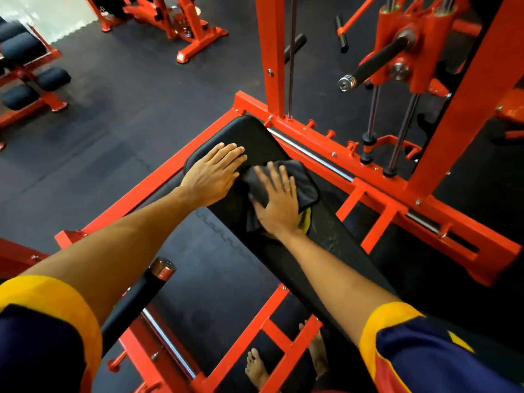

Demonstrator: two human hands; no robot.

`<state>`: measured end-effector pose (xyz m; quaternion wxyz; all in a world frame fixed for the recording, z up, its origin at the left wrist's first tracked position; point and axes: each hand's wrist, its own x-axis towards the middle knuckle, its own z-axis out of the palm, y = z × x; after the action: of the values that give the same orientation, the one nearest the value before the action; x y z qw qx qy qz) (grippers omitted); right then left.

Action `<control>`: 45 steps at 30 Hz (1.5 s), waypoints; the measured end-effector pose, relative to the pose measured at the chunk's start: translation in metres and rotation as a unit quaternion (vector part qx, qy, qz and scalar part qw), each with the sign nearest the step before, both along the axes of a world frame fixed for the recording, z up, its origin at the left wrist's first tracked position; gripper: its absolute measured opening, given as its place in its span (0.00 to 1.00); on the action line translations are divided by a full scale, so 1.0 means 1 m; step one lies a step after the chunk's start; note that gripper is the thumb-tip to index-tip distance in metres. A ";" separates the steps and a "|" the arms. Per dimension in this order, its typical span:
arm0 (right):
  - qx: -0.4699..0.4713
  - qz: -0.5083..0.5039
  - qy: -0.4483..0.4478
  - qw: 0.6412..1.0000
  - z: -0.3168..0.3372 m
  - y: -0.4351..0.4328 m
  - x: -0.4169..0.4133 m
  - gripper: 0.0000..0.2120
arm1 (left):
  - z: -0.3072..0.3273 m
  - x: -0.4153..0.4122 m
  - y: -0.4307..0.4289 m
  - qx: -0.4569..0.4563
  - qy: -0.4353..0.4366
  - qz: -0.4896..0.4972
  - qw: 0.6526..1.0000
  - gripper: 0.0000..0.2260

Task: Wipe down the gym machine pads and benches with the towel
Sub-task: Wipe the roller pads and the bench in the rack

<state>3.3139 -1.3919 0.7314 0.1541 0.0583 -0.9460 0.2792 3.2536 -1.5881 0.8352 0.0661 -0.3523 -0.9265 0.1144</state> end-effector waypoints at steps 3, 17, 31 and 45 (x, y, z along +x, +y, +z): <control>-0.028 -0.112 -0.051 0.992 -0.013 0.033 -0.005 0.33 | -0.005 0.000 -0.001 -0.015 0.018 -0.006 1.000 0.26; 0.015 -0.036 -0.009 0.999 -0.005 0.021 -0.012 0.30 | -0.001 -0.003 0.013 -0.063 0.020 0.020 0.998 0.30; -0.121 -0.255 -0.144 0.948 -0.031 0.069 0.003 0.35 | -0.037 0.009 0.082 -0.064 -0.009 -0.012 0.998 0.27; -0.159 -0.159 -0.263 0.938 -0.046 0.148 -0.007 0.31 | -0.048 0.008 0.090 -0.055 0.010 0.017 0.998 0.29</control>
<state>3.3072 -1.2438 0.6852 -0.0501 -0.1937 -0.8928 0.4036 3.2614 -1.4984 0.7869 0.0540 -0.3380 -0.9241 0.1701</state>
